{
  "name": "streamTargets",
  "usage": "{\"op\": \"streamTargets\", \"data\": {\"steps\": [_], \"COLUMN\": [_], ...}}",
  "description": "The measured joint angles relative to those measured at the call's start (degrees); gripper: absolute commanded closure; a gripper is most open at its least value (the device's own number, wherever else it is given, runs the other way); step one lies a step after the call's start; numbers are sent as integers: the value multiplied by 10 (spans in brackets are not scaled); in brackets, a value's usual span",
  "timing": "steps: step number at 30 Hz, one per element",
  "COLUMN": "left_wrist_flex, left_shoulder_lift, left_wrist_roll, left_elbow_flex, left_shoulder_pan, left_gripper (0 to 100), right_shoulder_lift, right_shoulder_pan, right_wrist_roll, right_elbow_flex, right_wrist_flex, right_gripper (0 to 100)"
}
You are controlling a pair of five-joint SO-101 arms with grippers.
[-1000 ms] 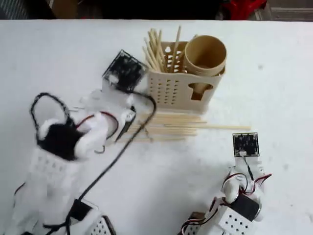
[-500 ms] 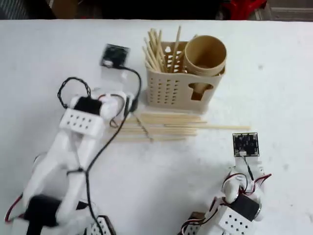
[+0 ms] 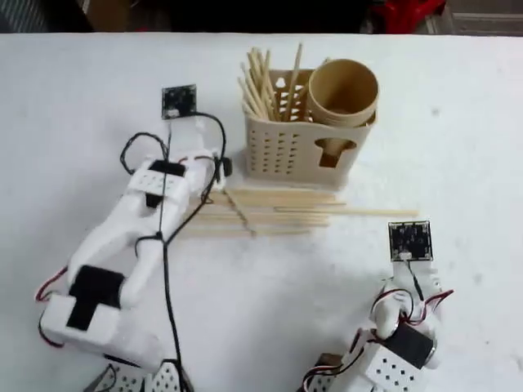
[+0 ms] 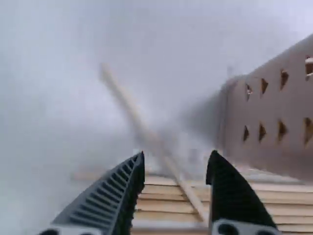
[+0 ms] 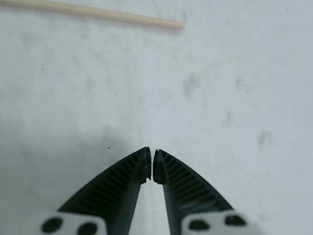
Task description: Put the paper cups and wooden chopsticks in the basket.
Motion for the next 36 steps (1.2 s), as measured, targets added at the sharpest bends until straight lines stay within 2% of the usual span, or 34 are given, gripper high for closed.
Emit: {"op": "streamTargets", "data": {"steps": [6, 11, 18, 21, 28, 36], "left_wrist_flex": [-2, 46, 105, 112, 123, 244], "left_shoulder_lift": [77, 128, 164, 166, 161, 7], "left_wrist_roll": [0, 0, 1, 1, 1, 0], "left_elbow_flex": [-26, -84, -149, -158, -185, -283], "left_shoulder_pan": [-20, -27, -27, -28, -28, -29], "left_gripper": [782, 790, 981, 978, 979, 978], "right_shoulder_lift": [0, 0, 0, 0, 0, 0], "right_shoulder_pan": [0, 0, 0, 0, 0, 0], "right_wrist_roll": [0, 0, 0, 0, 0, 0], "right_elbow_flex": [0, 0, 0, 0, 0, 0], "right_wrist_flex": [0, 0, 0, 0, 0, 0], "right_gripper": [974, 974, 974, 974, 974, 974]}}
